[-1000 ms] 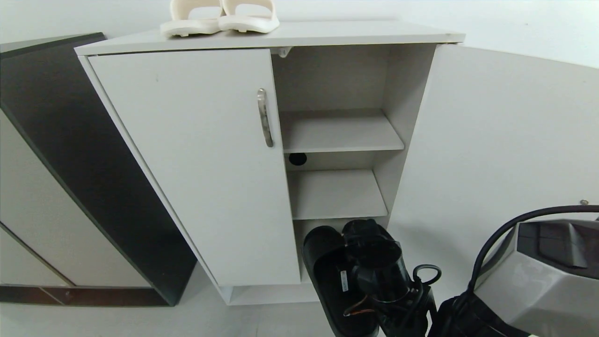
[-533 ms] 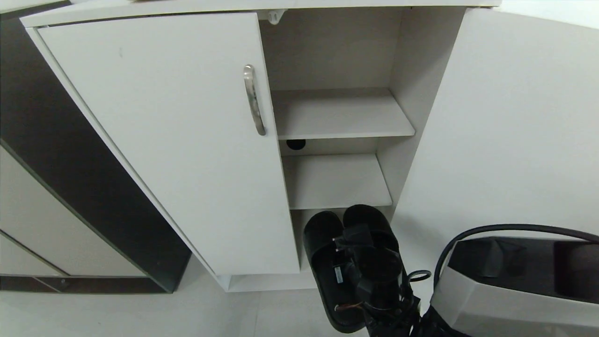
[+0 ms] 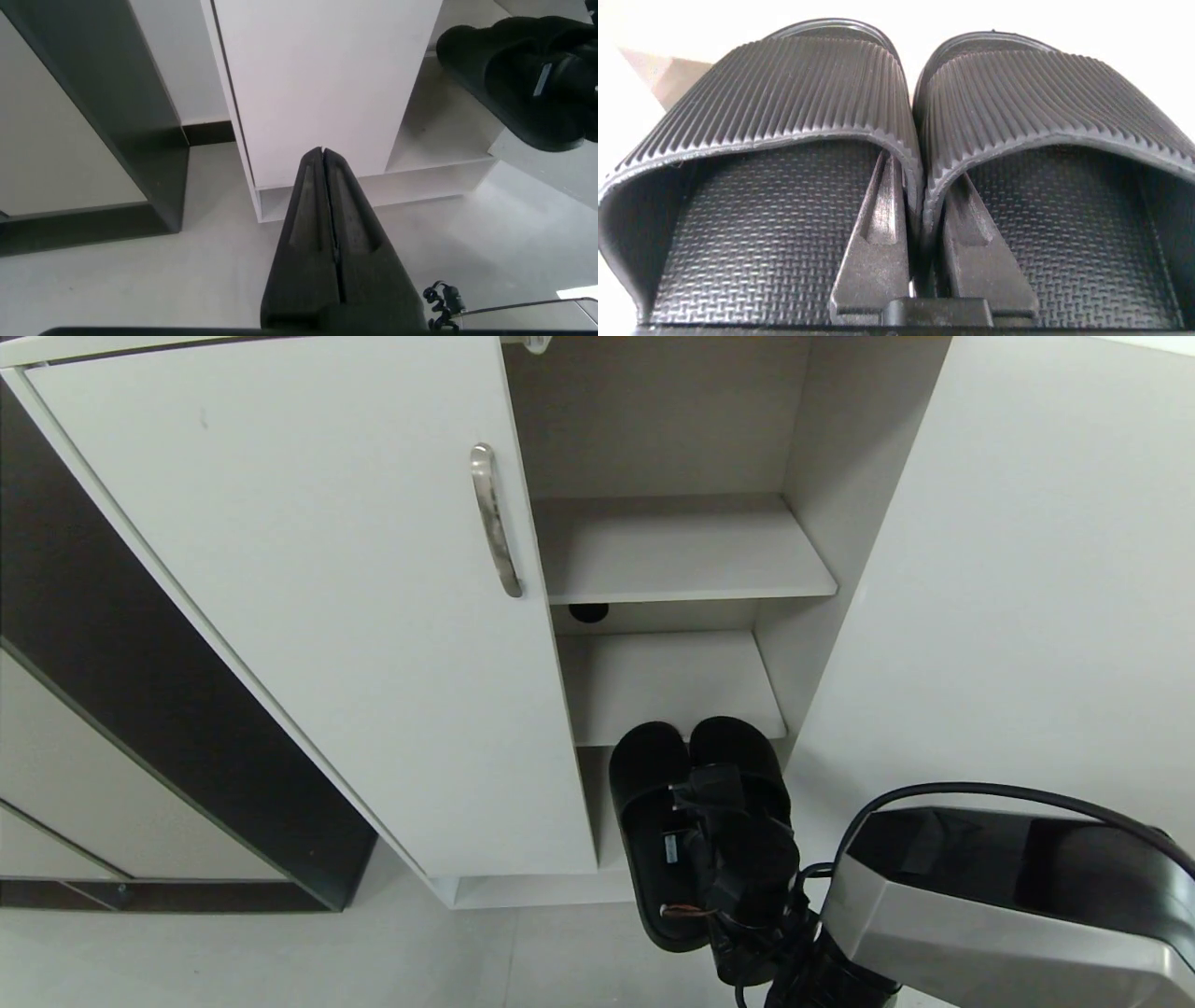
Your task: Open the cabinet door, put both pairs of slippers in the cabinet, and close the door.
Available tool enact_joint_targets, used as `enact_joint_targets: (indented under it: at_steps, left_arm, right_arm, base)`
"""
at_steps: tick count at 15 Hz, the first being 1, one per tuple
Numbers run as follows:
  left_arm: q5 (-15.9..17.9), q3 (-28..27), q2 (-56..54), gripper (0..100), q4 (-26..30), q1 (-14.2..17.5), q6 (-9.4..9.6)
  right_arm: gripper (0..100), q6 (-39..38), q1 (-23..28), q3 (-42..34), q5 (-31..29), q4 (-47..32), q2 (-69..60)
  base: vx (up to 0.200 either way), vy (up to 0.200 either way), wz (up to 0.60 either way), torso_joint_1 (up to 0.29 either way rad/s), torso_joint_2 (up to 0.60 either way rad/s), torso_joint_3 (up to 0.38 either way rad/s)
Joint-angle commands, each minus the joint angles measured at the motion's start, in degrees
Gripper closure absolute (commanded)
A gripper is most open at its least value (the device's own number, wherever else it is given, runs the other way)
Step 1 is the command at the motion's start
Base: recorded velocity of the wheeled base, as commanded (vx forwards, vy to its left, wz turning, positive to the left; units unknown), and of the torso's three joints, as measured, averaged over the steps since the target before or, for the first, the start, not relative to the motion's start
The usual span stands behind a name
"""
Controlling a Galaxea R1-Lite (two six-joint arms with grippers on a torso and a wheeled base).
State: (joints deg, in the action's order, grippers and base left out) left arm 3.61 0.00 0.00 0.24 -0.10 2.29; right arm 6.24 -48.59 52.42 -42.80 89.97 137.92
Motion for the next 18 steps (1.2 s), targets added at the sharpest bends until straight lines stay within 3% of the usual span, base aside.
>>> enact_joint_targets:
  at_steps: [1,13,18]
  left_arm:
    - [0.0,0.0,0.1,100,0.0,0.0,-0.01]
    - [0.0,0.0,0.1,100,0.0,0.0,-0.01]
    - [0.0,0.0,0.1,100,0.0,0.0,0.08]
  right_arm:
    - [100,0.0,0.1,0.5,-0.4,0.0,-1.3]
    - [100,-5.9,0.4,0.8,-0.4,-3.3,-1.2]
    - [100,-5.8,1.0,1.0,-0.4,-3.3,-1.2]
  base:
    - [0.0,0.0,0.0,0.0,0.0,0.0]
    - [0.0,0.0,0.0,0.0,0.0,0.0]
    - [0.2,0.0,0.0,0.001,0.0,0.0]
